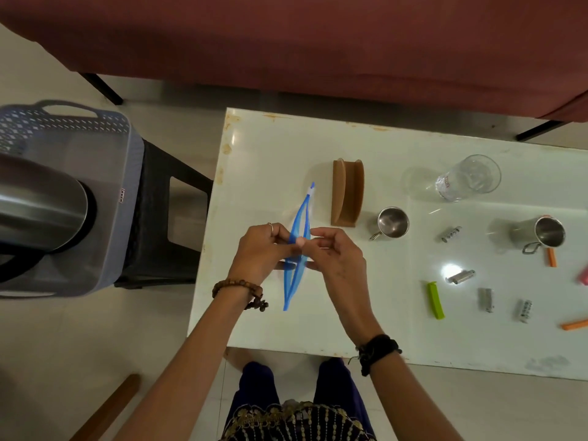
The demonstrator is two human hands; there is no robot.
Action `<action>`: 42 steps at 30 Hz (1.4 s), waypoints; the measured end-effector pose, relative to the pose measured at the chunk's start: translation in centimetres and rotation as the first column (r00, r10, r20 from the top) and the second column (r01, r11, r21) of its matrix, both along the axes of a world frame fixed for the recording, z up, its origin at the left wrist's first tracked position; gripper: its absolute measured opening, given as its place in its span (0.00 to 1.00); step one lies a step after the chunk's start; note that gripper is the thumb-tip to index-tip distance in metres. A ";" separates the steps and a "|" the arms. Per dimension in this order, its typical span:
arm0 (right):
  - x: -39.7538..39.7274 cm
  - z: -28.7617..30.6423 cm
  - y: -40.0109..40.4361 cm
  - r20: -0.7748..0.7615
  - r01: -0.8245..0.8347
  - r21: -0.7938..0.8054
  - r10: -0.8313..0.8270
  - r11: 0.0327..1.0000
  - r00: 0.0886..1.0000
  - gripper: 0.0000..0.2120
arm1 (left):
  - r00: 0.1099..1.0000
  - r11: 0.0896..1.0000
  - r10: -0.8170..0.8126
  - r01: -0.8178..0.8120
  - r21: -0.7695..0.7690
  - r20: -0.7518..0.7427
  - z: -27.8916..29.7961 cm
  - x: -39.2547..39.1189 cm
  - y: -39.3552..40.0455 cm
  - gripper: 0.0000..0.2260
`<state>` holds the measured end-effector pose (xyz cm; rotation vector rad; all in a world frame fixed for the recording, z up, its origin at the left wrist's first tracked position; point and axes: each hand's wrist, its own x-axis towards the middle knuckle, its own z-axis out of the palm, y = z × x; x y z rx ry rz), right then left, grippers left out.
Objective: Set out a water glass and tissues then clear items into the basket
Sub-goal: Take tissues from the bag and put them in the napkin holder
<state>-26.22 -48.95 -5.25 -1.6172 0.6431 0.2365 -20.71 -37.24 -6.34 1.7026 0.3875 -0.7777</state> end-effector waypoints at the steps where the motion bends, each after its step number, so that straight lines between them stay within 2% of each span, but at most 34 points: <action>1: 0.2 0.0 0.0 0.000 0.001 -0.015 -0.001 1.000 1.000 0.11 | 1.000 1.000 -0.019 0.019 0.000 0.006 0.0 -0.1 -0.1 0.09; 5: 0.6 0.0 -0.5 0.030 -0.020 -0.167 0.026 0.986 0.999 0.02 | 0.999 0.999 -0.050 0.050 0.023 0.017 -0.1 -0.4 -0.1 0.12; 8: 0.6 0.2 -1.4 0.054 -0.042 -0.374 0.067 0.926 0.996 0.05 | 0.987 0.984 -0.052 0.024 0.178 0.152 0.1 -0.4 0.7 0.13; 10: 0.2 0.4 -1.8 0.051 -0.085 -0.530 0.132 0.844 0.990 0.08 | 0.968 0.956 -0.062 -0.013 0.295 0.244 0.2 -0.6 1.2 0.15; 13: -0.4 1.1 -1.6 0.044 -0.145 -0.678 0.236 0.721 0.971 0.08 | 0.943 0.922 -0.088 -0.045 0.384 0.321 0.5 -1.2 0.8 0.16; 16: -0.8 2.2 -0.3 0.052 -0.187 -0.845 0.423 0.502 0.904 0.11 | 0.915 0.894 -0.158 -0.026 0.447 0.370 0.5 -1.6 0.0 0.17; 17: -0.9 2.4 0.1 0.065 -0.185 -0.868 0.475 0.461 0.877 0.12 | 0.906 0.886 -0.181 -0.018 0.463 0.381 0.5 -1.7 -0.3 0.18; 19: -1.0 2.9 1.2 0.025 -0.300 -0.826 0.562 0.477 0.827 0.10 | 0.887 0.880 -0.219 -0.001 0.475 0.407 0.3 -1.9 -0.7 0.20; 22: -0.3 2.8 1.7 -0.190 -0.501 -0.591 0.495 0.632 0.848 0.13 | 0.879 0.887 -0.219 -0.002 0.462 0.424 0.1 -2.4 -1.0 0.21; 24: 0.6 2.2 1.2 -0.309 -0.503 -0.450 0.400 0.737 0.863 0.12 | 0.895 0.907 -0.183 -0.006 0.422 0.407 -0.1 -2.7 -1.2 0.19; 26: 1.3 2.2 0.6 -0.365 -0.484 -0.358 0.357 0.798 0.860 0.04 | 0.900 0.917 -0.170 -0.005 0.399 0.401 -0.3 -3.2 -1.5 0.16; 29: 1.8 2.5 0.2 -0.345 -0.426 -0.253 0.330 0.869 0.879 0.02 | 0.866 0.929 -0.159 -0.031 0.368 0.475 -0.4 -3.7 -1.9 0.16; 31: 1.9 2.7 0.2 -0.307 -0.378 -0.193 0.310 0.906 0.900 0.07 | 0.841 0.936 -0.151 -0.047 0.349 0.519 -0.4 -3.7 -1.9 0.16; 34: 1.6 2.5 0.3 -0.253 -0.362 -0.171 0.314 0.916 0.915 0.07 | 0.832 0.934 -0.144 -0.064 0.351 0.535 -0.3 -3.9 -1.9 0.20; 37: 0.8 2.0 0.2 -0.245 -0.489 -0.236 0.435 0.840 0.866 0.06 | 0.829 0.934 -0.135 -0.075 0.348 0.542 -0.1 -3.9 -2.0 0.22; 40: 0.5 1.1 -0.3 -0.313 -0.608 -0.215 0.536 0.765 0.784 0.17 | 0.835 0.949 -0.095 -0.089 0.304 0.542 0.0 -4.2 -2.3 0.20; 42: 0.9 0.0 -0.8 -0.356 -0.600 -0.167 0.519 0.783 0.777 0.19 | 0.840 0.952 -0.124 -0.049 0.303 0.528 0.0 -4.6 -2.7 0.13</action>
